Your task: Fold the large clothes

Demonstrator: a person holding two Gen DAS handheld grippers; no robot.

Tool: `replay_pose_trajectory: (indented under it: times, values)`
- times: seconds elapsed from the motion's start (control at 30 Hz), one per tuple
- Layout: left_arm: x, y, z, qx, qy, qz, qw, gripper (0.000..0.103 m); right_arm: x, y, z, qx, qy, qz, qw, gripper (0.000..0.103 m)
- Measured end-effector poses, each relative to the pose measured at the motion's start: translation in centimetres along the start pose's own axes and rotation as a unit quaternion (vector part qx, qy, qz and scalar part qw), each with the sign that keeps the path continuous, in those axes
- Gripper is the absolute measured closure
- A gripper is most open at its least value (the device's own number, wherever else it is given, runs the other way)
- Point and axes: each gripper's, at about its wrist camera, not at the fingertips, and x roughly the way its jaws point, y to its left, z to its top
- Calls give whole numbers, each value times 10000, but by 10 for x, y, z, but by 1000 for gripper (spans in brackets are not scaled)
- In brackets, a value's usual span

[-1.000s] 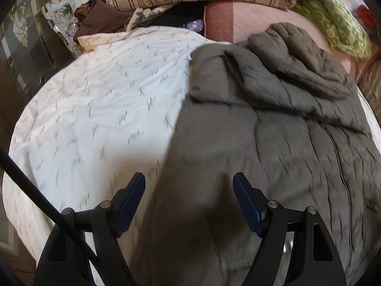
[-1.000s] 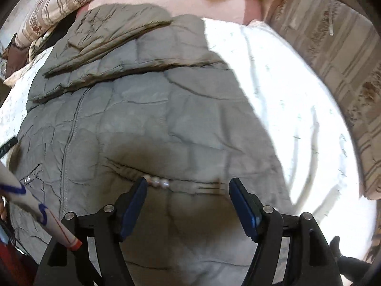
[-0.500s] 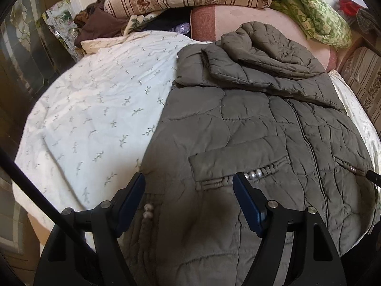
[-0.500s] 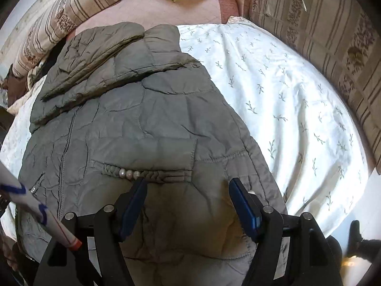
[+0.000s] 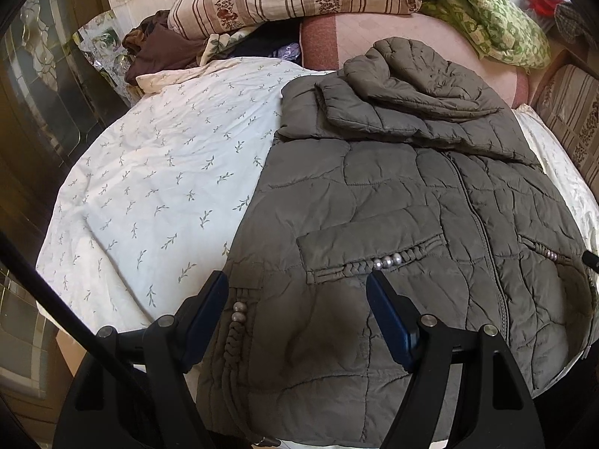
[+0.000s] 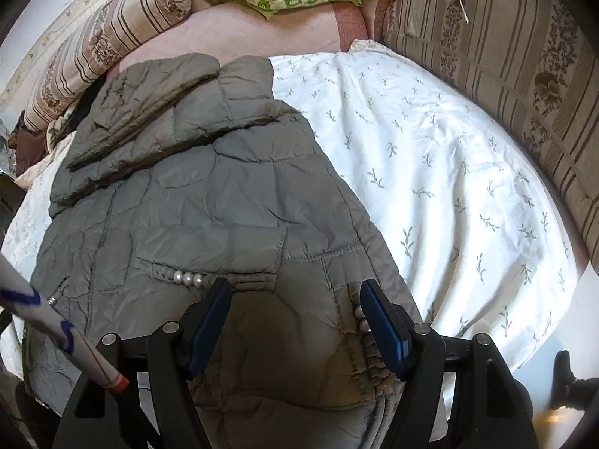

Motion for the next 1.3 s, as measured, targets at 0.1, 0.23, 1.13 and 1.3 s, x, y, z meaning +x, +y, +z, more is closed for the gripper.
replay_pose_trajectory:
  times: [0.1,0.23,1.13,1.3]
  values:
    - [1,-2,-1,10,12,-7,10000,28,-4,7,6,-90,-73,61,9999,27]
    - [5,-3,-2,13,57,7,10000,28,-3,27,13,-305,-131,134,9994,27]
    - [99,72,45,-856,752,-399,9927,28,11,-61,19,903,-10,403,9951,24]
    - [105,89,25,-1189,1029,-1014,9823,28,20,-86,22,1369,37,816,9872,23]
